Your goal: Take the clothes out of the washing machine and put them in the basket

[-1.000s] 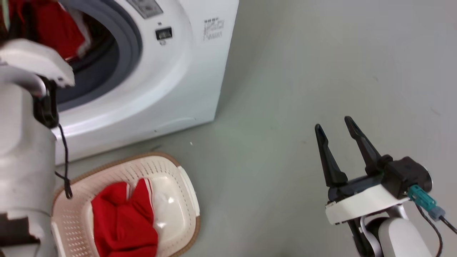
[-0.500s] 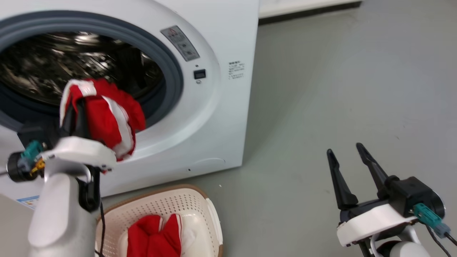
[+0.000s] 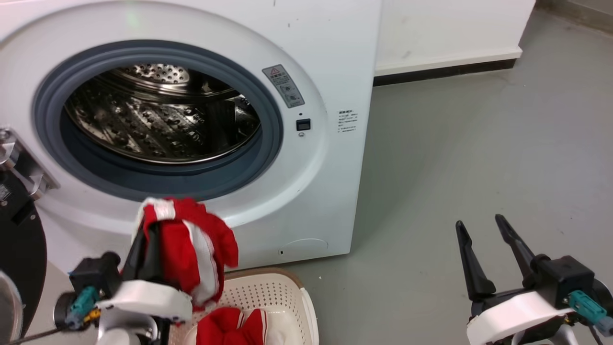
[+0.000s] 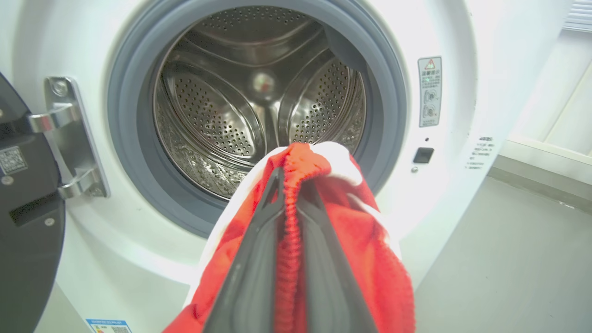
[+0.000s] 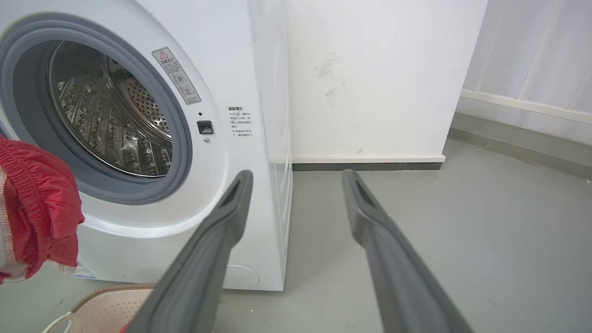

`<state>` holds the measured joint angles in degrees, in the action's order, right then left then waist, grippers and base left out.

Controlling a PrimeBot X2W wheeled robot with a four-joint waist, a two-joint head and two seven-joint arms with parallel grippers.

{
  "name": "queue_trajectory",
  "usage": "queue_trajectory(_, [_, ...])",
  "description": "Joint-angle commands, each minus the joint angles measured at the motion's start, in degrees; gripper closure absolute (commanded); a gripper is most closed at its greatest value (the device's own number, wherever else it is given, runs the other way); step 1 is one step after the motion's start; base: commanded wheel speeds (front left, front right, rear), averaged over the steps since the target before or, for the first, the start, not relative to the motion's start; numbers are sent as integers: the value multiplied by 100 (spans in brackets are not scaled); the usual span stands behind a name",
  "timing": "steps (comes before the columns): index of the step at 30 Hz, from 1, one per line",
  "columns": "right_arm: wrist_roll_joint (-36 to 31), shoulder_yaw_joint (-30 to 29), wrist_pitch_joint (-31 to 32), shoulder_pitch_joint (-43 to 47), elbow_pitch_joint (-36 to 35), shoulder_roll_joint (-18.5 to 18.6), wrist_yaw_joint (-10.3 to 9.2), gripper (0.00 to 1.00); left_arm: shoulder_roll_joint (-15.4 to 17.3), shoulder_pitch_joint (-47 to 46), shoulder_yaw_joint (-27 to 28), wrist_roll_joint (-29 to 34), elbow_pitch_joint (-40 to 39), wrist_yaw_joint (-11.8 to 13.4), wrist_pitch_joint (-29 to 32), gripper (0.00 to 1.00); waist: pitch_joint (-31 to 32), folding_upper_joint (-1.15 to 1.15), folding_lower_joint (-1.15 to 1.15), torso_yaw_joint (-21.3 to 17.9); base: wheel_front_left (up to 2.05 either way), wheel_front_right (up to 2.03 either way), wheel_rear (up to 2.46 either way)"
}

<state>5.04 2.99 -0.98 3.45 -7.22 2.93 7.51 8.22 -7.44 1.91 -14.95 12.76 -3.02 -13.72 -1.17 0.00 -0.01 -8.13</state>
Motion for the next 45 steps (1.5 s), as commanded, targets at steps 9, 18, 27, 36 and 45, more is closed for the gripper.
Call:
queue_trajectory(9, [-17, 45, 56, -145, -164, -10, -4, 0, -243, 645, -158, -194, 194, 97, 159, 100, -369, 0, 1, 85, 0, 0, 0])
queue_trajectory(18, [91, 257, -60, -487, -148, -10, -4, 0, -400, 296, -571, -224, 1366, 25, 231, 100, -1047, 0, 1, -88, 0, 0, 0])
queue_trajectory(27, [108, 454, -176, -984, -153, -11, -4, 0, -352, -727, -749, -123, 2776, -21, 100, 100, -2171, 0, 1, -203, 0, 0, 0])
queue_trajectory(36, [154, 592, -335, -1510, -95, -11, -4, 0, -175, -1788, -785, -81, 4060, -114, -80, 100, -3156, 0, 1, -293, 0, 0, 0])
queue_trajectory(45, [234, 770, -499, -1852, 75, -10, -4, 0, -91, -2421, -779, -69, 5016, -36, -140, 100, -3767, 0, 1, -467, 0, 0, 0])
